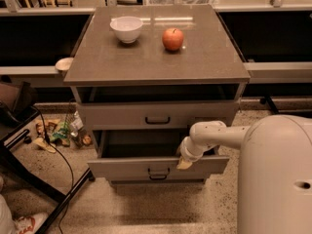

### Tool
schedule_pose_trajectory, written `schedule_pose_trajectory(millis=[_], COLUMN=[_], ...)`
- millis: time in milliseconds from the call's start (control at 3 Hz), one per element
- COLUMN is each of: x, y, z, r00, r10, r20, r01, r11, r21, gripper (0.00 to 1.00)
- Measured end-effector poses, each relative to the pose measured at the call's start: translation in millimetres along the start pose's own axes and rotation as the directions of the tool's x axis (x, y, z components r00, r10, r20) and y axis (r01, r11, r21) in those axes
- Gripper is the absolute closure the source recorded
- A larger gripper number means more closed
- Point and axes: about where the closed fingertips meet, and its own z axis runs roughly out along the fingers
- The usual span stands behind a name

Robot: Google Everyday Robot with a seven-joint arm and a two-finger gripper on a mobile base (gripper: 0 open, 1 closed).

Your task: Open middle drawer

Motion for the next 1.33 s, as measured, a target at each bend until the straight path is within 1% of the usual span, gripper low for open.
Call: schedule_pose_trajectory(millis=[667, 1000, 1333], x=[0, 0, 3], y=[0, 1, 20], z=[0, 1, 5], r00=[1.000, 1.000, 1.000], r10=[0.000, 0.000, -0.019], r20=[0.000, 0.000, -0.012], r01=[0.000, 0.000, 0.018], r11=[1.0000, 1.0000, 0.9978], r21=[0.000, -0.002, -0.064], gripper=[0.15, 0.00, 0.00])
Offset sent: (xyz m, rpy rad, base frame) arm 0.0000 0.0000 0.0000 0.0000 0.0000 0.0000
